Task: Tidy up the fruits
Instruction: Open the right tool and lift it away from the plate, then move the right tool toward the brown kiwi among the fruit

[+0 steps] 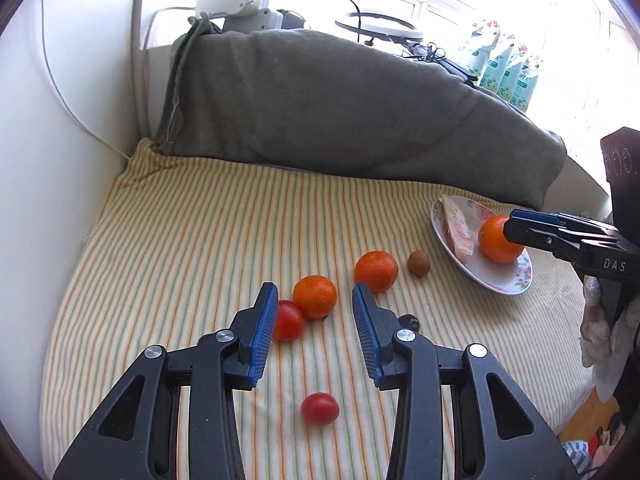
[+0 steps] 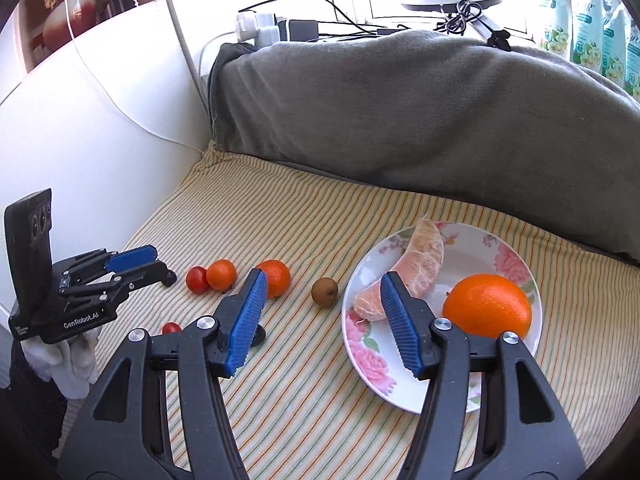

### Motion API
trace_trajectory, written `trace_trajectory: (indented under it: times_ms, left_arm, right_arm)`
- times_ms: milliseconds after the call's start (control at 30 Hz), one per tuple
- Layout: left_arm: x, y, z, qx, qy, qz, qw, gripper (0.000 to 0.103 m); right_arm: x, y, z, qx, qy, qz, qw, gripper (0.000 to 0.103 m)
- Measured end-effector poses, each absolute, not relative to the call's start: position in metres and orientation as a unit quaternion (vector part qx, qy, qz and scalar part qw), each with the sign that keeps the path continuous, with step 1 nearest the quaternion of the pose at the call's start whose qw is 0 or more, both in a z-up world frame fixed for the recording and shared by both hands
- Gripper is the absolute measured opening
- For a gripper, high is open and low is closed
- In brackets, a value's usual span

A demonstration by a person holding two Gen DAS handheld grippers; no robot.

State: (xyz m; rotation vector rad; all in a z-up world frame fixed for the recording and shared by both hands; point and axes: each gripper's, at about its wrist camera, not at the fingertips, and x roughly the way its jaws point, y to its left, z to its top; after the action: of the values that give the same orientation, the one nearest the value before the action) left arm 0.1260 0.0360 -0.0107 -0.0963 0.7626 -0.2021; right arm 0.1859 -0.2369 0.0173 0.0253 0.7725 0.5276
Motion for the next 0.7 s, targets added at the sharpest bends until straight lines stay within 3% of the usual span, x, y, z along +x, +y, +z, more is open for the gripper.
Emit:
trace_trajectory:
  times_ms: [700]
  left_arm:
    - [0.131, 0.059, -0.030, -0.072, 0.397, -0.094, 0.910, 0.037]
  right_arm:
    - [0.148, -0.181, -0.035, -0.048, 0.411, 0.324, 0.851, 0.062]
